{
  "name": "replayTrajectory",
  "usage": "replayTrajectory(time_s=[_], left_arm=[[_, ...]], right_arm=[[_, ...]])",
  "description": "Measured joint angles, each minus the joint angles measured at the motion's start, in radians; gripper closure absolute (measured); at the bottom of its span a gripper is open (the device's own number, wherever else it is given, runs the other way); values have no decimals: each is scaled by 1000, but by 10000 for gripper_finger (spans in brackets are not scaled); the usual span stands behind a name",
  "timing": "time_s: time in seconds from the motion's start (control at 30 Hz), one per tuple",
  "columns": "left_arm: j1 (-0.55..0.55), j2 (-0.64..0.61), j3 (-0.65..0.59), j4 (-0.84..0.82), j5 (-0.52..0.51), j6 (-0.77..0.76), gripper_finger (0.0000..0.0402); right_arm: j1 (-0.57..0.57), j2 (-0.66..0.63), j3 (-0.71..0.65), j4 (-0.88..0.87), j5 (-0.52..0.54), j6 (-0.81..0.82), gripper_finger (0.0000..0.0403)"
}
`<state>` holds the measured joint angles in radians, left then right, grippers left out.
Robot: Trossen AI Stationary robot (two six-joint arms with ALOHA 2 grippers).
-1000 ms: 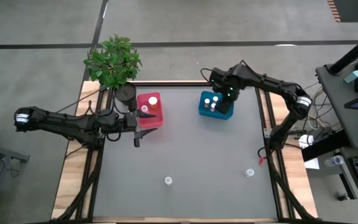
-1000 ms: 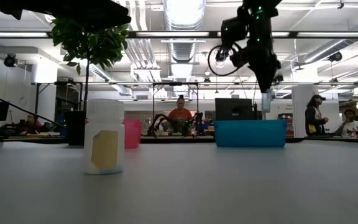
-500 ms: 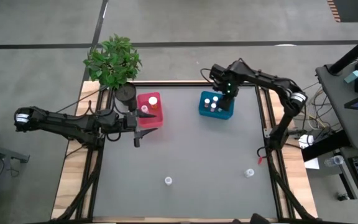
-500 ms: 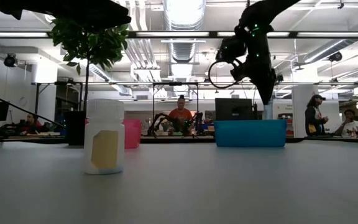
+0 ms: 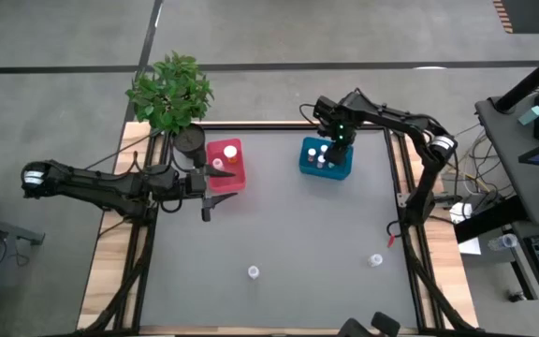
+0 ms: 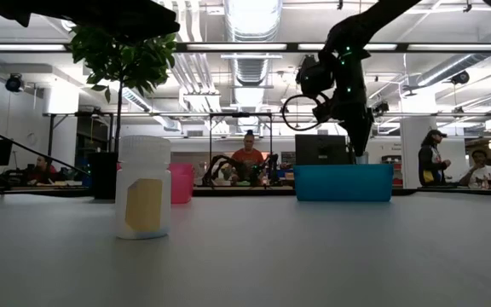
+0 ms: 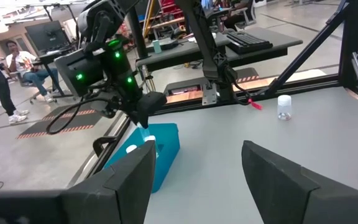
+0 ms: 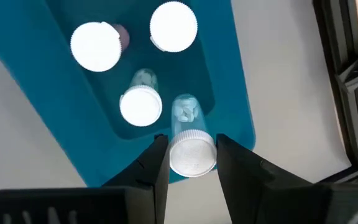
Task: Pick and place medicine bottles into bin by pill shape (circle, oval)
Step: Put the blue tablet bottle into the blue bin
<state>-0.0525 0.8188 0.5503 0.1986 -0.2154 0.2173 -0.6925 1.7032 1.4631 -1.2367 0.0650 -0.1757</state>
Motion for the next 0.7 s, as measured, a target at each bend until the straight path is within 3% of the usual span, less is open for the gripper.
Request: replayTrajectory(time_s=[0.7], left_arm=[[0, 0, 0, -7, 0, 6, 182]], right_arm=[[-13, 82, -18, 45, 36, -35, 298]])
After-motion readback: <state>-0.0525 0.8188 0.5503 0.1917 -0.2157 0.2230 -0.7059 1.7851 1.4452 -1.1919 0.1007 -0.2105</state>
